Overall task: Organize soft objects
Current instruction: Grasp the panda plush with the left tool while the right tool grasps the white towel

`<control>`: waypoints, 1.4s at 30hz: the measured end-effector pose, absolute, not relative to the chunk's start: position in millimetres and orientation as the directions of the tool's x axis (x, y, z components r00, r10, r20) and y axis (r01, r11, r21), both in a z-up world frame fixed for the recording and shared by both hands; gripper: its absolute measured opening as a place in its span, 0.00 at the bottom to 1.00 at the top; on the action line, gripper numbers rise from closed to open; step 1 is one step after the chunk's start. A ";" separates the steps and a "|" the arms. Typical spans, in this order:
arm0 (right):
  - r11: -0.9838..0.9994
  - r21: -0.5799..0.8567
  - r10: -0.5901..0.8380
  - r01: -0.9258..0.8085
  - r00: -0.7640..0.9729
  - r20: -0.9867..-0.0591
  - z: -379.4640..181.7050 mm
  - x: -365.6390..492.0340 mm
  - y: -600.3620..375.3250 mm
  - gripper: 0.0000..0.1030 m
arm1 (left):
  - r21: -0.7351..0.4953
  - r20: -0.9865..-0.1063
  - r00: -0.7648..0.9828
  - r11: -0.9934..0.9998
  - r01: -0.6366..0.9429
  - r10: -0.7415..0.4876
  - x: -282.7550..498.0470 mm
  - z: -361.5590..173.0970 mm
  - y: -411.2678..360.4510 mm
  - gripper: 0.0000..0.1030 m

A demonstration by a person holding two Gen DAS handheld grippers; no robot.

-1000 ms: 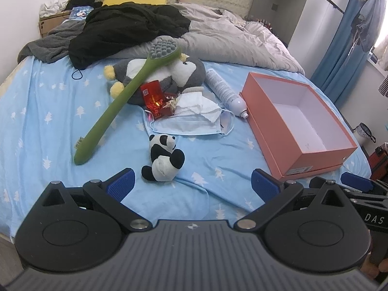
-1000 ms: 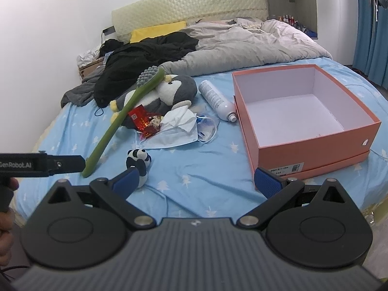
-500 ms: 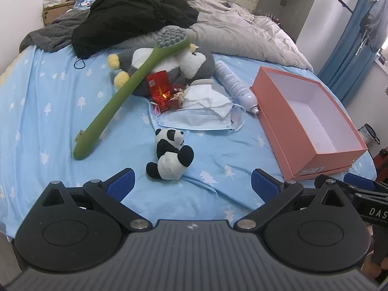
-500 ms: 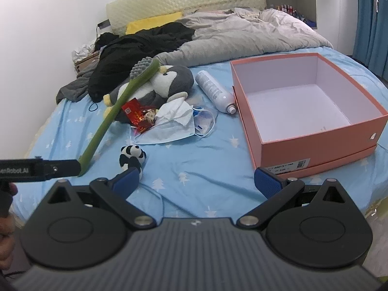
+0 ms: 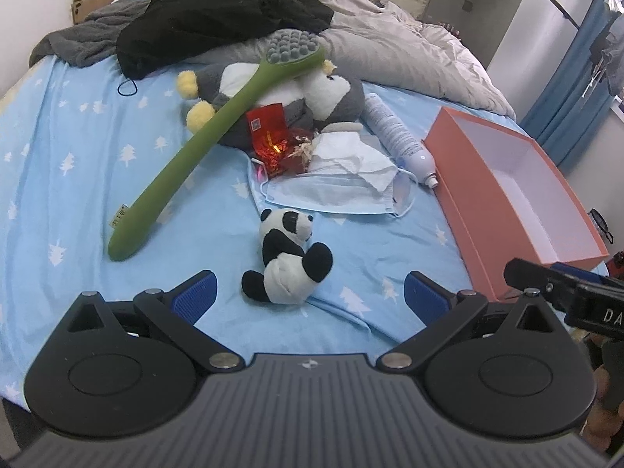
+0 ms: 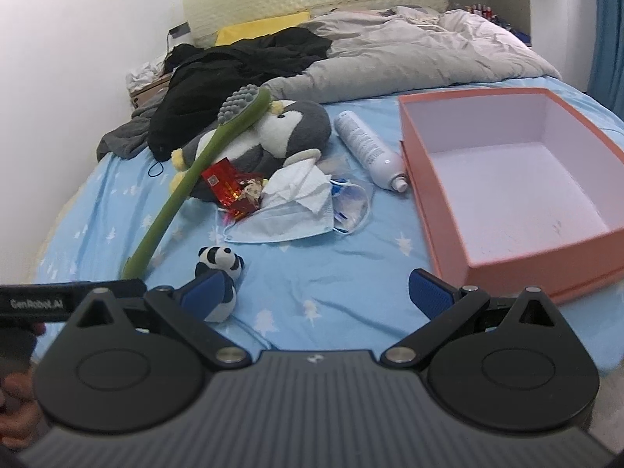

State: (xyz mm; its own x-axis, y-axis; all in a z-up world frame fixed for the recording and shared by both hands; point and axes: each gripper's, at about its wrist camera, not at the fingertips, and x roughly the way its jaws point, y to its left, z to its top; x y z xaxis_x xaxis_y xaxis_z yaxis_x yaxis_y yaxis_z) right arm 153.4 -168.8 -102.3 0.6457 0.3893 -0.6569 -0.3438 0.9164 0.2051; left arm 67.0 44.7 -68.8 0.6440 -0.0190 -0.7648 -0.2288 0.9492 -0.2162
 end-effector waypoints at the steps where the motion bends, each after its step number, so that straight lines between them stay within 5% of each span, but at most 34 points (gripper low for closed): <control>1: 0.915 0.204 0.391 -0.348 0.641 -0.660 -104.8 157.6 -165.9 1.00 | -0.222 -0.767 0.641 0.948 -0.230 -0.024 70.9 -73.8 47.0 1.00; 7: 0.895 0.221 0.431 -0.389 0.619 -0.657 -121.4 194.3 -147.3 0.95 | -0.241 -0.771 0.636 0.939 -0.243 -0.033 97.4 -108.2 64.7 0.99; 13: 0.879 0.184 0.443 -0.440 0.611 -0.657 -141.3 234.7 -124.4 0.73 | -0.306 -0.745 0.662 0.924 -0.227 -0.084 122.4 -138.9 78.2 0.90; 28: 0.846 0.146 0.482 -0.514 0.616 -0.624 -180.6 302.9 -83.5 0.71 | -0.454 -0.735 0.663 0.830 -0.323 -0.144 161.3 -192.1 104.1 0.62; 34: 0.826 0.116 0.492 -0.551 0.606 -0.625 -190.1 328.5 -62.6 0.69 | -0.467 -0.746 0.642 0.828 -0.312 -0.178 170.5 -203.1 104.9 0.59; 40: 0.814 0.099 0.488 -0.573 0.581 -0.651 -205.3 346.5 -47.8 0.50 | -0.459 -0.748 0.639 0.835 -0.303 -0.179 177.6 -206.2 100.1 0.58; 42: 0.814 0.085 0.480 -0.575 0.582 -0.656 -210.5 348.4 -44.4 0.30 | -0.455 -0.747 0.642 0.839 -0.300 -0.175 177.6 -205.4 99.3 0.58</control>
